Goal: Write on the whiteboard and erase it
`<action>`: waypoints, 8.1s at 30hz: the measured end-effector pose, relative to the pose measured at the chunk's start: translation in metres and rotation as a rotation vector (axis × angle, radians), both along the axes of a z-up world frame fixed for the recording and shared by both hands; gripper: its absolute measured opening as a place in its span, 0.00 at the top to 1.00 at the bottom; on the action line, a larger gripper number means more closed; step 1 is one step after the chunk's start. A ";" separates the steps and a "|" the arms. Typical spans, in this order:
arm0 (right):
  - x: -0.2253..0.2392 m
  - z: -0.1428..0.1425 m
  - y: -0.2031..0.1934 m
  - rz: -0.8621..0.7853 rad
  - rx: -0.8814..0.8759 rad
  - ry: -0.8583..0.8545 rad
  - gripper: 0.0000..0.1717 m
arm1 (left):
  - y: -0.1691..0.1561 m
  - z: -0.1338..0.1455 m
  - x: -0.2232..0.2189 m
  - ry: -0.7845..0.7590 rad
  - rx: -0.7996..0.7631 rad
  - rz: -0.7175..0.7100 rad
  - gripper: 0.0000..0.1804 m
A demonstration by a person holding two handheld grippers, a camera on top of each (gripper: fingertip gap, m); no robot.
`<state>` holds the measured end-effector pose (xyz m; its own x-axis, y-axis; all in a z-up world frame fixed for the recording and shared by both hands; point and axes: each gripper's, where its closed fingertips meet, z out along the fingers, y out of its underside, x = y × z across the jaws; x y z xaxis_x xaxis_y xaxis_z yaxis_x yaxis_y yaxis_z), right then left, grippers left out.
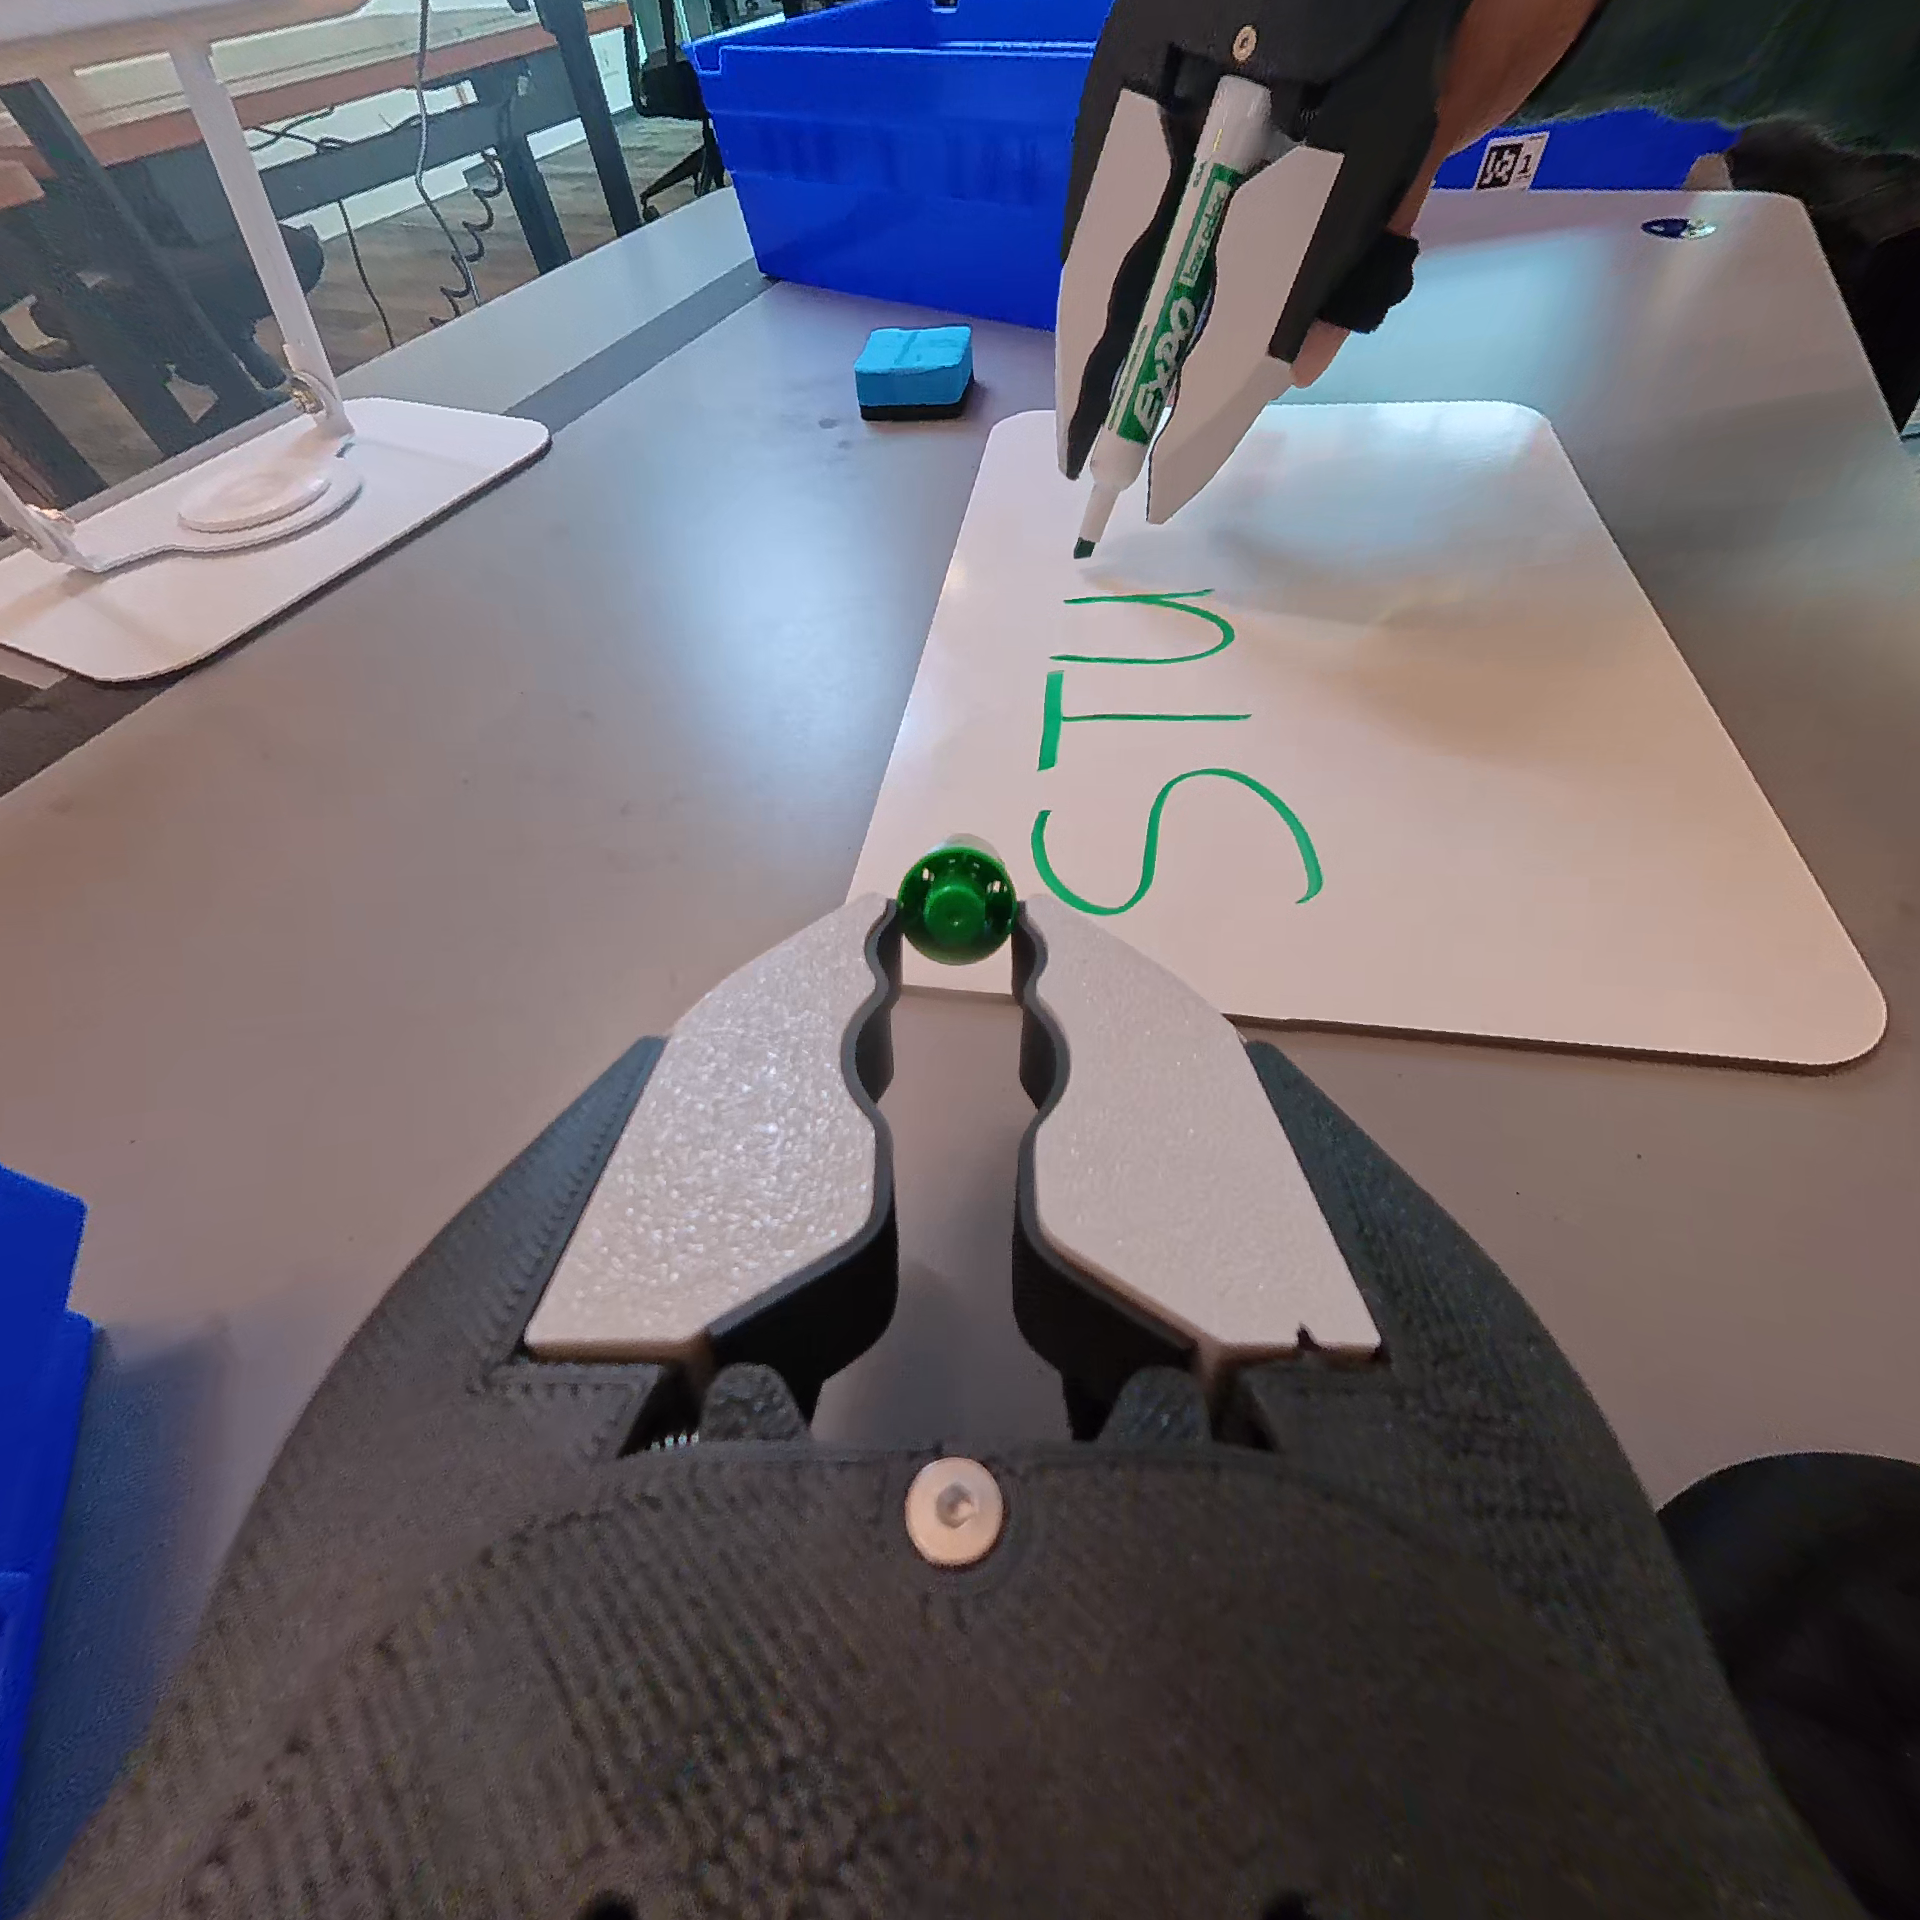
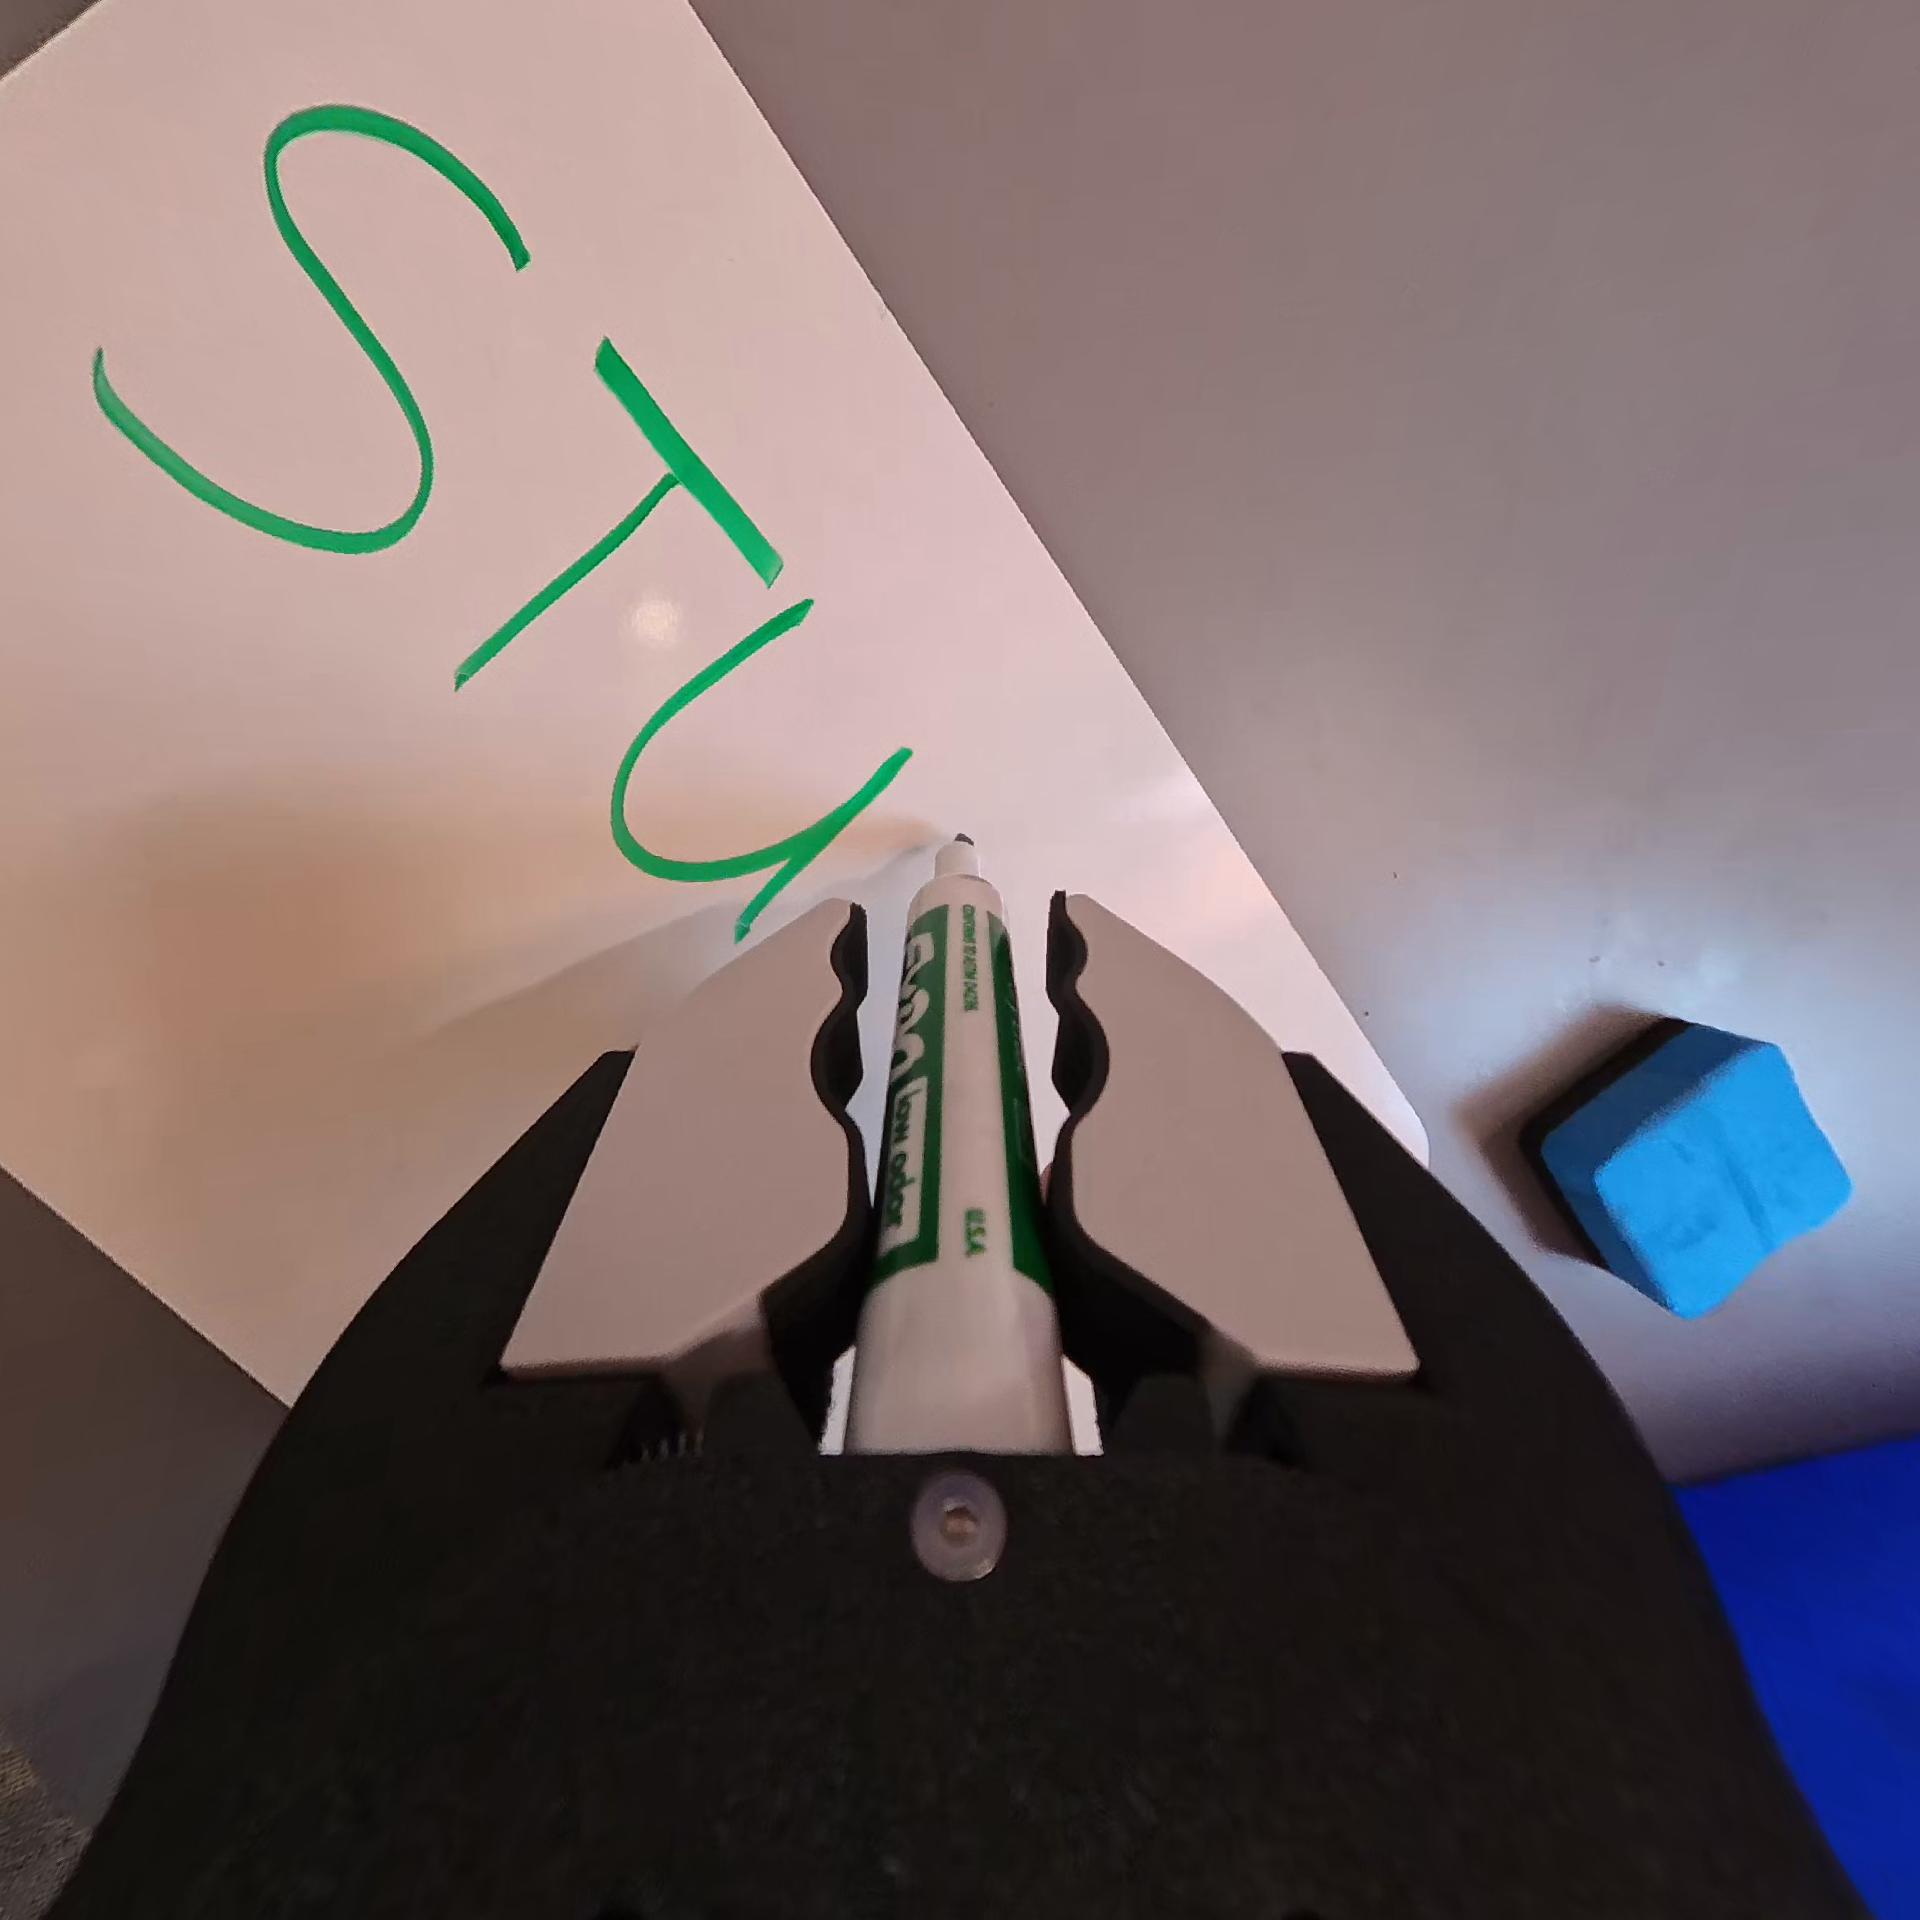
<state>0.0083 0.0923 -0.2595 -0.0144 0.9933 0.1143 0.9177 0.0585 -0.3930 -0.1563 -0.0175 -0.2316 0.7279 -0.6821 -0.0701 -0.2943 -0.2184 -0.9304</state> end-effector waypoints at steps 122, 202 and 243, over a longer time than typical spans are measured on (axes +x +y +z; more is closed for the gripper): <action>0.061 0.001 0.044 -0.135 0.037 -0.060 0.80 | -0.001 0.000 0.000 0.002 -0.004 -0.001 0.89; 0.013 0.083 -0.012 -0.045 -0.023 0.579 0.80 | -0.008 0.006 0.014 -0.005 0.042 -0.082 0.89; -0.054 0.098 -0.139 0.336 -0.695 1.073 0.79 | -0.023 0.062 0.109 0.057 0.507 -0.329 0.89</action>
